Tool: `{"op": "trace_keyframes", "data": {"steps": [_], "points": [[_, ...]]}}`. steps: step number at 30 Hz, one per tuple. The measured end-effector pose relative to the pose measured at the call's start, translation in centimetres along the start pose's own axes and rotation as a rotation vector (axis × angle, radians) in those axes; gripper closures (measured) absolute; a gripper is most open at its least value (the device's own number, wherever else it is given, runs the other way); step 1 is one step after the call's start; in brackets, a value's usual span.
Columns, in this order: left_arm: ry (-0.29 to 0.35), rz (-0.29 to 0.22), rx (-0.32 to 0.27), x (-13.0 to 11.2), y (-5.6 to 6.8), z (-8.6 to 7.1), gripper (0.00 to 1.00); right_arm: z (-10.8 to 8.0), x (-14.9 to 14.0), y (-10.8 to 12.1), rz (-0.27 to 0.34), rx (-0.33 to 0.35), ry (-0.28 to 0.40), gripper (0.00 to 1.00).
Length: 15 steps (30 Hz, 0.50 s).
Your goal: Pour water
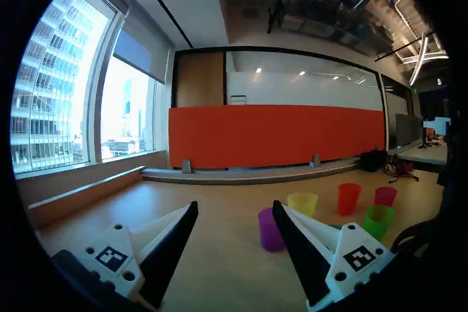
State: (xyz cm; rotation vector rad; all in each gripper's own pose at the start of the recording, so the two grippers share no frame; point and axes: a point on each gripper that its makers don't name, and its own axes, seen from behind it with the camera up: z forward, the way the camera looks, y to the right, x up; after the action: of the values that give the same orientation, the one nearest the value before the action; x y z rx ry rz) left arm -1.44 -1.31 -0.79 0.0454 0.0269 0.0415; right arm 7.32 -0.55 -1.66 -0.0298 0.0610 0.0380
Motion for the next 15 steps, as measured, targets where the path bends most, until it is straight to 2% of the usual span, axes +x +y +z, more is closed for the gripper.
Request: {"op": "trace_keyframes", "data": {"steps": [8,15], "points": [[0.011,-0.021,0.012,-0.7,-0.3,-0.2,0.06,0.0,0.4,0.0,-0.011,-0.009,0.001,0.00],[0.001,-0.024,0.001,-1.6,0.0,-0.2,0.06,0.0,0.5,-0.1,-0.012,-0.005,0.001,0.00]]}}
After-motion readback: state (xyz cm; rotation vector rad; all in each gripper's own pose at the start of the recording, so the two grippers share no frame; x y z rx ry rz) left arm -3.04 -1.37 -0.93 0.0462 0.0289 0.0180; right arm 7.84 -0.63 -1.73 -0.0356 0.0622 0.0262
